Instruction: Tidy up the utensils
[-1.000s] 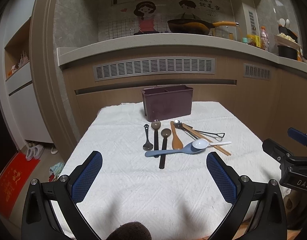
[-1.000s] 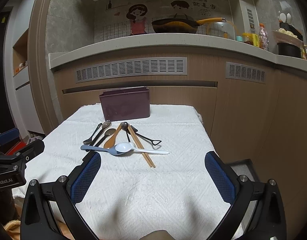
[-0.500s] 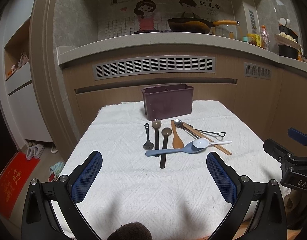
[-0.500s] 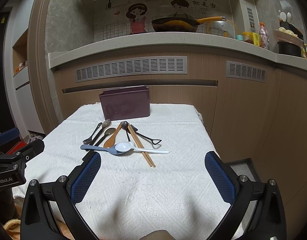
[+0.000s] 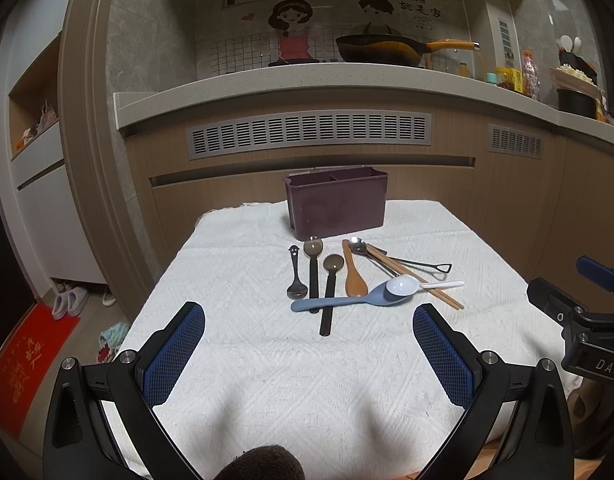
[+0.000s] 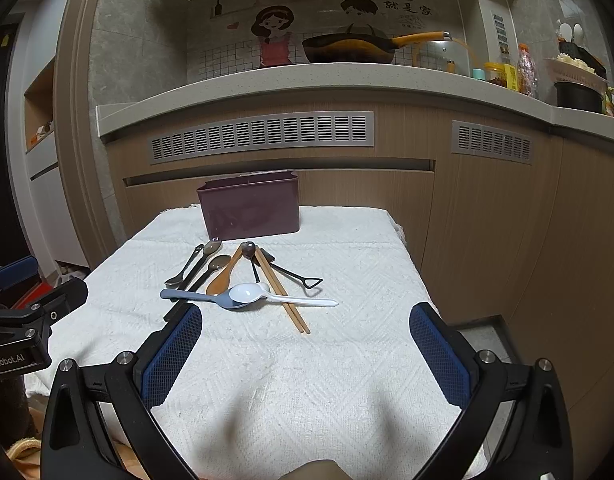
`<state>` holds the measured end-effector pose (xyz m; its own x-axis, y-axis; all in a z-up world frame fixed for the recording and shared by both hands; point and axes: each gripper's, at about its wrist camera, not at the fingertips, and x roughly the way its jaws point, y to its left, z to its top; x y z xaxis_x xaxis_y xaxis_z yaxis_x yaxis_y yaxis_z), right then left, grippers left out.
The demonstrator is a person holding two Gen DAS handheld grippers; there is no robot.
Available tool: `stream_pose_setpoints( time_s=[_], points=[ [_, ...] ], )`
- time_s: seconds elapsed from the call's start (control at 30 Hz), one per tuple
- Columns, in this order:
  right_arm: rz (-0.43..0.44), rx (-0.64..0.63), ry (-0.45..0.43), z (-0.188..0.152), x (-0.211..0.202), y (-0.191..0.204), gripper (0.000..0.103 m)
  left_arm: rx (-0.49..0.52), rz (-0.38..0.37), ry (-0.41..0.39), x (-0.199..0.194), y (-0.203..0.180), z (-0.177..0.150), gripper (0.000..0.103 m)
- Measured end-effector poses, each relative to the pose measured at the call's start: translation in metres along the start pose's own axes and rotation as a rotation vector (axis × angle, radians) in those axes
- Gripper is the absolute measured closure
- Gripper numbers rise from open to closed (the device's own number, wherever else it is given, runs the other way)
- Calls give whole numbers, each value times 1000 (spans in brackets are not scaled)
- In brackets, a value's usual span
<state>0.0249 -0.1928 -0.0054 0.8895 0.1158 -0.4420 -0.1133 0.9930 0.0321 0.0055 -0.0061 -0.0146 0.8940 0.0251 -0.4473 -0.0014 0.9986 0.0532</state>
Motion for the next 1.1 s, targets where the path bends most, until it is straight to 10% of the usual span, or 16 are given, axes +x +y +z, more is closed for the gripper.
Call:
stream_pose_setpoints(
  time_s=[1.1],
  points=[
    [-13,-30,-2,6,10,1,0,10,-6,58,21,6,10,0]
  ],
)
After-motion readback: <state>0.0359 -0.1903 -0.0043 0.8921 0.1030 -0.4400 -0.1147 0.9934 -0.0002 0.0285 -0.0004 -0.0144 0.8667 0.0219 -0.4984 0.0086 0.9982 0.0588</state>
